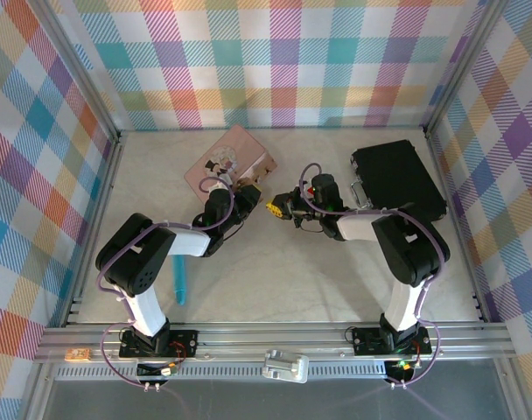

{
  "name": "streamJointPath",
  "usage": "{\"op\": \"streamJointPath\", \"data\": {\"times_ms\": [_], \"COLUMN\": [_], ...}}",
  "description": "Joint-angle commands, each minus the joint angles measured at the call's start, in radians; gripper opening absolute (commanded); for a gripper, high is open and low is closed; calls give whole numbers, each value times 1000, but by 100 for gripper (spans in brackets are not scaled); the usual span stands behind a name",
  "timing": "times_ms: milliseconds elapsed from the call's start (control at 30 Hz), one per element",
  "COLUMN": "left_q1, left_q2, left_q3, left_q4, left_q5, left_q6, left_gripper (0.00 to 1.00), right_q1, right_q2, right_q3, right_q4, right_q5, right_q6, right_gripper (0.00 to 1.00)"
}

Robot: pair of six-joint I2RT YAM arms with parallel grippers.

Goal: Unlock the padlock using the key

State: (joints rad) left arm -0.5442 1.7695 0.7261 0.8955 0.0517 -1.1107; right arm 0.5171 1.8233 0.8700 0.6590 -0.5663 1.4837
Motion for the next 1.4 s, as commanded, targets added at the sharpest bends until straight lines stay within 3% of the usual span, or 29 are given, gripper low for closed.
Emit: {"op": "streamJointPath", "data": {"times_ms": [0,467,933,1367], "left_q1": [-55,-107,-145,-146], "left_q2": [-26,-101,-38,9], "left_q3": [4,50,40,56], "left_q4": [116,-134,-45,-44], "left_q5": [117,-58,-130,-158], "left_q6": [-15,-87,-98,-98], "left_gripper": [0,0,0,0], "right_q1": [13,81,139,173], "right_q2": [15,-98,-84,-137], "right_q3": [26,-51,-49,-83], "right_q4": [164,80,103,46], "right_q5": [25,258,292,300], "right_q6": [108,-37,195,176], "right_gripper": [0,0,0,0]}}
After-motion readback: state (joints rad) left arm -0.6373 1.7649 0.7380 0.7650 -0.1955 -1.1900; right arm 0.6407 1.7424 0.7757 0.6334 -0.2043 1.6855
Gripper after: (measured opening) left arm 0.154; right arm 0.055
